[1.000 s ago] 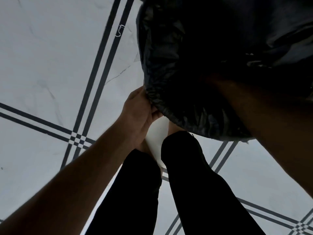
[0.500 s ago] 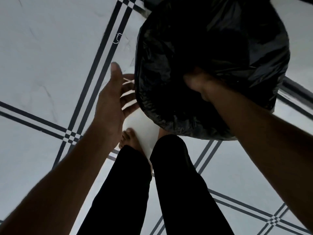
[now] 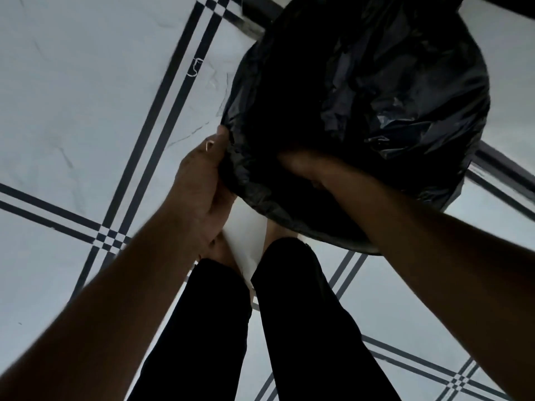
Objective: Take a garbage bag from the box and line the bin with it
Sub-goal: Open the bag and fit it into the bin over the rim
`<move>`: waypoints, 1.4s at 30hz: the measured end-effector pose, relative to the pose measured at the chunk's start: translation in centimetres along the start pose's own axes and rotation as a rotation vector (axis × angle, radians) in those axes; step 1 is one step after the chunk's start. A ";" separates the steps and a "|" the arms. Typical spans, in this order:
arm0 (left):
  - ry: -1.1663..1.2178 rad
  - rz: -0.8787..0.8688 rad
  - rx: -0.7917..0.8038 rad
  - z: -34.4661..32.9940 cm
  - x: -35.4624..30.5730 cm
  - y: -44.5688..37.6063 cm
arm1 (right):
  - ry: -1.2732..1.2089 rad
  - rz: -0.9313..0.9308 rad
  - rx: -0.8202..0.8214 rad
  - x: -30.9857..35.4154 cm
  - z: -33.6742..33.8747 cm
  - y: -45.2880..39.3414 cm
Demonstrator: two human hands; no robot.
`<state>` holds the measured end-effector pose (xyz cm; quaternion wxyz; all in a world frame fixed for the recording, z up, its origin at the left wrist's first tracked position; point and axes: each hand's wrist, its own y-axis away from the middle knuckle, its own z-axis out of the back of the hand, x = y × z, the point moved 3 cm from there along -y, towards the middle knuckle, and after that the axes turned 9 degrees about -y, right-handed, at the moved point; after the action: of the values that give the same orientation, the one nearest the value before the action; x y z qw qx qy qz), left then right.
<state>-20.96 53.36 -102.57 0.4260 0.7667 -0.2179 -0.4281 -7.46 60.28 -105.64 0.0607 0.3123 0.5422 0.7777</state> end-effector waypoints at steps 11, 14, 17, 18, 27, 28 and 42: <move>0.048 0.025 -0.103 2.4 2.0 1.7 | 0.235 0.262 -0.400 2.8 6.0 3.5; 0.097 0.056 -0.015 3.5 2.7 1.5 | 0.357 0.135 -0.358 0.1 5.9 -1.6; 0.123 0.035 0.066 4.1 2.8 1.2 | 0.678 -0.020 -0.237 -2.2 4.5 -5.6; 0.138 0.035 0.096 4.3 2.9 1.0 | 0.753 -0.055 -0.210 -2.4 3.9 -6.4; 0.083 0.019 0.182 5.4 2.5 0.0 | 0.705 -0.189 -0.116 -2.3 2.3 -7.6; 0.069 0.028 0.163 5.2 2.3 0.3 | 0.718 -0.152 -0.146 -1.6 2.4 -6.5; 0.213 0.186 0.008 2.3 3.7 5.6 | 0.669 -0.254 -0.039 -3.4 -1.8 1.4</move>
<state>-20.72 46.65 -100.27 0.4817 0.7858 -0.2434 -0.3020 -5.38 56.84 -106.21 -0.0180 -0.0306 0.5518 0.8333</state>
